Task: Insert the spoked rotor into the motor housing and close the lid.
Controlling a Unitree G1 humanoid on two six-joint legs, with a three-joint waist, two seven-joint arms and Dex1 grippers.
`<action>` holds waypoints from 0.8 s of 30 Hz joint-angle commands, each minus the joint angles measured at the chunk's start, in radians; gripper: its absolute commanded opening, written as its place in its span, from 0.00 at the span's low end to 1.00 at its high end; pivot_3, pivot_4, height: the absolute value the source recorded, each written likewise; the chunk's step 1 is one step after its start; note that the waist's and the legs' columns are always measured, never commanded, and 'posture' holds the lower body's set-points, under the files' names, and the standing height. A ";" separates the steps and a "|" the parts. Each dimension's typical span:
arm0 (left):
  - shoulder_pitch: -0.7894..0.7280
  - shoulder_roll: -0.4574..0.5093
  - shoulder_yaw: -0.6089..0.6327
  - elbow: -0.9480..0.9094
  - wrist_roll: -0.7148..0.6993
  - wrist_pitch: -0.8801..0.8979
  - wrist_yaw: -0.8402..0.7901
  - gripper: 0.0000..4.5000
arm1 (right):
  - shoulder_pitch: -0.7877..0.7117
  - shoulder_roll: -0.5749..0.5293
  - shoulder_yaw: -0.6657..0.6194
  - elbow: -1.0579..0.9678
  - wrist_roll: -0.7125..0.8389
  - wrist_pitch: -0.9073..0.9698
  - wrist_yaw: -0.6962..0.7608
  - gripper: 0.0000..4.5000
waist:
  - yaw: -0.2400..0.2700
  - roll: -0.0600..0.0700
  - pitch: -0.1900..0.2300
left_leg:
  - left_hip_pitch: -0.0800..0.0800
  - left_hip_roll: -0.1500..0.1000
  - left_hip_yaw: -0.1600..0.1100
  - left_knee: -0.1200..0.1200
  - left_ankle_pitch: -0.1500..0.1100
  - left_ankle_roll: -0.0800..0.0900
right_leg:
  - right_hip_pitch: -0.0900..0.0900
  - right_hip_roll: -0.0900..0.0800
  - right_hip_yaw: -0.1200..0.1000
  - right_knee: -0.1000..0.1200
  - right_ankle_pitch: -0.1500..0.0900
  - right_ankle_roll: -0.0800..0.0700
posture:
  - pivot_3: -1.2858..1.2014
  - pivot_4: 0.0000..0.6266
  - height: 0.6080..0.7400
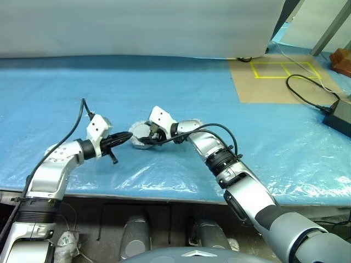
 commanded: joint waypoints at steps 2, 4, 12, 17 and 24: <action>-0.038 0.000 -0.020 0.038 0.054 -0.063 0.011 0.01 | 0.049 -0.020 0.041 0.066 -0.048 0.048 -0.001 0.66 | 0.000 0.000 0.000 | 0.000 0.000 0.000 0.000 0.000 0.000 | 0.000 0.000 0.000 0.000 0.000 0.000 | 0.52 0.24 1.00; -0.051 -0.011 -0.017 0.063 0.063 -0.085 0.023 0.01 | 0.049 -0.020 0.041 0.066 -0.048 0.047 -0.002 0.66 | -0.001 0.000 0.000 | 0.000 0.000 0.000 -0.001 0.000 0.000 | 0.000 0.000 0.000 -0.001 0.000 0.000 | 0.52 0.24 1.00; -0.040 -0.007 -0.024 0.083 0.072 -0.088 0.006 0.01 | 0.054 -0.025 0.038 0.059 -0.048 0.050 -0.004 0.66 | -0.001 0.000 0.000 | 0.000 0.000 0.000 -0.003 0.000 0.000 | 0.000 0.000 0.000 -0.002 0.000 0.000 | 0.52 0.24 1.00; -0.015 0.003 -0.016 0.091 0.077 -0.094 0.009 0.01 | 0.056 -0.023 0.033 0.057 -0.042 0.055 -0.002 0.66 | -0.001 0.001 -0.001 | 0.000 0.000 0.000 -0.004 0.000 0.000 | 0.000 0.000 0.000 -0.004 0.000 0.000 | 0.52 0.24 1.00; -0.020 -0.005 -0.004 0.119 0.073 -0.102 0.015 0.01 | 0.054 -0.021 0.034 0.060 -0.040 0.053 0.004 0.66 | -0.001 0.002 -0.001 | 0.001 0.000 0.001 -0.005 0.000 0.000 | 0.000 0.000 0.000 -0.005 0.000 0.000 | 0.52 0.24 1.00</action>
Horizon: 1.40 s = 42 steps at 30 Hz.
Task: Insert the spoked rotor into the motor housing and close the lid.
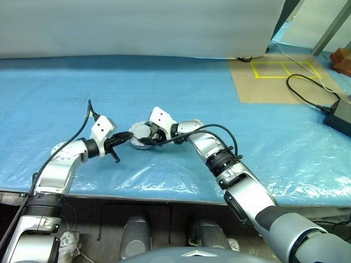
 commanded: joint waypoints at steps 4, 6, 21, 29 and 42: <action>0.001 -0.018 -0.020 -0.011 0.017 -0.005 0.011 0.01 | 0.042 -0.021 0.034 0.070 -0.042 0.052 0.005 0.66 | 0.000 0.001 -0.001 | 0.000 0.000 0.000 -0.001 0.000 0.000 | 0.001 0.000 0.000 -0.003 0.000 0.000 | 0.52 0.24 1.00; -0.009 -0.028 -0.021 0.001 0.026 -0.007 0.022 0.01 | 0.043 -0.023 0.034 0.066 -0.041 0.054 0.006 0.66 | 0.001 0.001 -0.001 | 0.000 0.000 0.000 -0.002 0.000 0.000 | 0.002 0.000 0.000 -0.004 0.000 0.000 | 0.52 0.24 1.00; -0.011 -0.042 -0.034 0.005 0.053 -0.019 0.030 0.00 | 0.046 -0.043 0.019 0.023 -0.014 0.090 0.061 0.99 | 0.012 0.003 -0.002 | 0.004 -0.001 0.000 -0.006 0.000 0.001 | 0.008 0.000 0.000 -0.009 0.000 0.001 | 0.52 0.24 1.00; -0.017 -0.047 -0.040 -0.005 0.050 -0.013 0.030 0.00 | -0.001 -0.098 -0.057 -0.069 0.039 0.096 0.079 0.99 | 0.027 0.003 -0.002 | 0.001 -0.002 0.000 -0.007 0.000 0.000 | 0.005 0.000 0.000 -0.011 0.000 0.001 | 0.52 0.24 1.00; -0.022 -0.052 -0.045 -0.006 0.049 -0.014 0.030 0.00 | 0.047 -0.242 -0.206 -0.303 0.295 0.434 0.251 0.99 | 0.026 0.002 -0.002 | -0.012 -0.001 -0.001 -0.007 0.003 0.003 | -0.007 0.000 -0.002 -0.010 0.003 0.006 | 0.52 0.24 1.00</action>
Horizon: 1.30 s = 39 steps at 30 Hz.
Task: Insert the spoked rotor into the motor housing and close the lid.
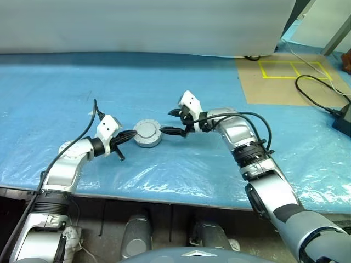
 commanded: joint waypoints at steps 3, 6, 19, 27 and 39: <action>0.006 -0.004 -0.016 0.004 0.011 0.003 0.001 0.00 | 0.051 -0.003 -0.072 -0.082 0.178 0.319 0.039 0.99 | 0.000 0.000 0.000 | 0.000 0.000 0.000 0.000 0.000 0.000 | 0.000 0.000 0.000 0.000 -0.002 -0.003 | 0.52 0.24 1.00; 0.001 -0.006 -0.018 0.006 0.013 0.002 0.004 0.00 | 0.059 0.033 -0.112 -0.028 0.234 0.478 -0.012 0.99 | 0.000 0.000 0.000 | 0.000 0.000 0.000 0.001 0.000 0.000 | 0.000 0.000 0.000 0.000 -0.002 -0.003 | 0.52 0.24 1.00; 0.006 -0.002 -0.012 -0.001 0.019 0.001 0.007 0.00 | 0.063 0.177 -0.227 0.180 0.264 0.512 -0.253 0.99 | 0.001 0.000 0.000 | 0.003 0.000 0.000 0.001 -0.001 -0.004 | 0.003 0.000 0.000 0.001 -0.002 -0.003 | 0.52 0.24 1.00; -0.007 -0.003 -0.008 0.006 0.021 0.001 0.012 0.00 | 0.030 0.231 -0.243 0.244 0.266 0.477 -0.319 0.99 | 0.000 0.000 -0.001 | 0.007 0.001 0.000 0.001 -0.001 -0.005 | 0.006 0.000 0.000 0.001 -0.002 -0.003 | 0.52 0.24 1.00; -0.009 -0.008 -0.005 0.011 0.023 -0.007 0.026 0.00 | -0.027 0.279 -0.291 0.290 0.337 0.476 -0.279 0.99 | 0.000 0.000 -0.001 | 0.007 0.001 0.001 0.001 -0.001 -0.005 | 0.005 0.000 0.000 0.001 -0.002 -0.003 | 0.52 0.24 1.00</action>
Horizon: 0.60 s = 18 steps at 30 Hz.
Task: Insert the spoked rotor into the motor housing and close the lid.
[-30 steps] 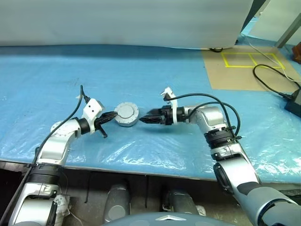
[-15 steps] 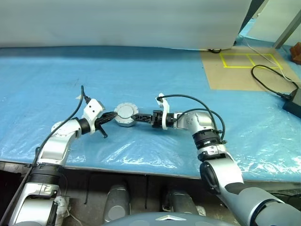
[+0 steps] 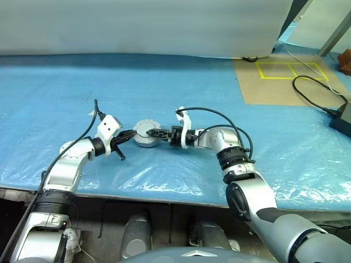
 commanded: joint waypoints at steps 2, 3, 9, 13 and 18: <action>-0.004 -0.003 -0.004 0.003 0.005 -0.006 0.005 0.00 | -0.006 0.029 -0.008 -0.008 0.050 0.048 0.032 0.99 | 0.000 0.000 0.000 | -0.001 0.000 0.000 0.000 0.000 0.000 | -0.001 0.000 0.000 0.000 0.000 0.000 | 0.52 0.24 1.00; -0.003 -0.003 -0.005 0.003 0.005 -0.007 0.005 0.00 | -0.006 0.030 -0.011 -0.009 0.056 0.055 0.038 0.99 | 0.000 0.000 0.000 | -0.001 0.000 0.000 0.000 0.000 0.000 | -0.001 0.000 0.000 0.000 0.000 0.000 | 0.52 0.24 1.00; -0.001 -0.003 -0.003 0.004 0.009 -0.010 0.007 0.00 | -0.004 0.034 0.012 0.019 0.026 0.029 0.039 0.71 | -0.001 0.000 0.000 | -0.007 0.000 0.000 0.000 0.000 0.000 | -0.007 0.000 0.000 0.000 0.000 0.000 | 0.52 0.24 1.00; 0.000 -0.005 -0.003 0.004 0.011 -0.010 0.006 0.00 | -0.007 0.037 0.009 0.052 0.012 -0.003 0.032 0.44 | -0.003 0.000 0.000 | -0.008 0.000 0.000 0.000 0.000 0.000 | -0.008 0.000 -0.001 0.000 0.000 0.000 | 0.52 0.24 1.00; 0.003 -0.012 -0.002 -0.004 0.015 -0.004 0.004 0.00 | -0.003 0.039 0.004 0.046 0.021 -0.013 0.044 0.26 | -0.001 0.000 0.000 | -0.006 0.000 0.000 0.000 0.000 0.000 | -0.005 0.000 -0.001 0.000 0.000 0.000 | 0.52 0.24 1.00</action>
